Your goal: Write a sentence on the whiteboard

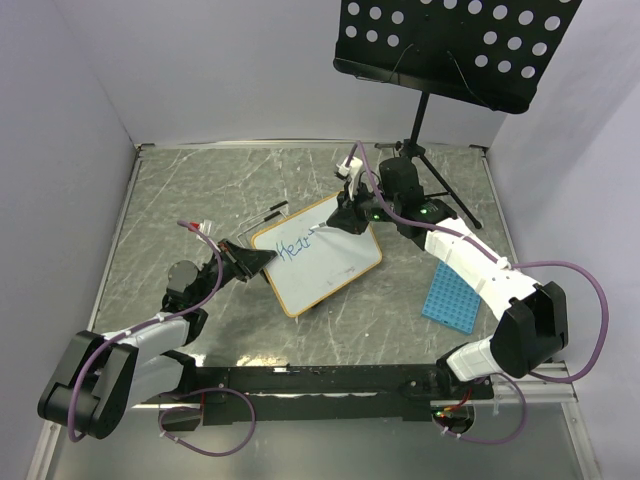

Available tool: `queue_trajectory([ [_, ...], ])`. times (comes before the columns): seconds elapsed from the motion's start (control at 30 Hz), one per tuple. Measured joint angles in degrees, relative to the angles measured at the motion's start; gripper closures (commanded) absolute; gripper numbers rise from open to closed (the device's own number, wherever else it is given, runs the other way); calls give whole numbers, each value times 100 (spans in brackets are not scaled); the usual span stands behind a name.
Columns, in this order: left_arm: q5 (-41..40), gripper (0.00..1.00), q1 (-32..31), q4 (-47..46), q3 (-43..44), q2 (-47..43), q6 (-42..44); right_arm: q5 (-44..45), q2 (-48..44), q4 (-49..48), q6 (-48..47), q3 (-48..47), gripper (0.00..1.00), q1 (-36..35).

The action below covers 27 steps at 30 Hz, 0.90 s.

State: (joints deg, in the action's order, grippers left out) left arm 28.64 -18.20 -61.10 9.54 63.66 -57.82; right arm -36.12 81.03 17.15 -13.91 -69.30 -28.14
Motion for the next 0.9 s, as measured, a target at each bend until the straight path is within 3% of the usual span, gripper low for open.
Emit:
queue_trajectory([
  [0.9, -247, 99, 28, 61, -2, -127, 0, -98, 0, 221, -184, 122, 100, 0],
])
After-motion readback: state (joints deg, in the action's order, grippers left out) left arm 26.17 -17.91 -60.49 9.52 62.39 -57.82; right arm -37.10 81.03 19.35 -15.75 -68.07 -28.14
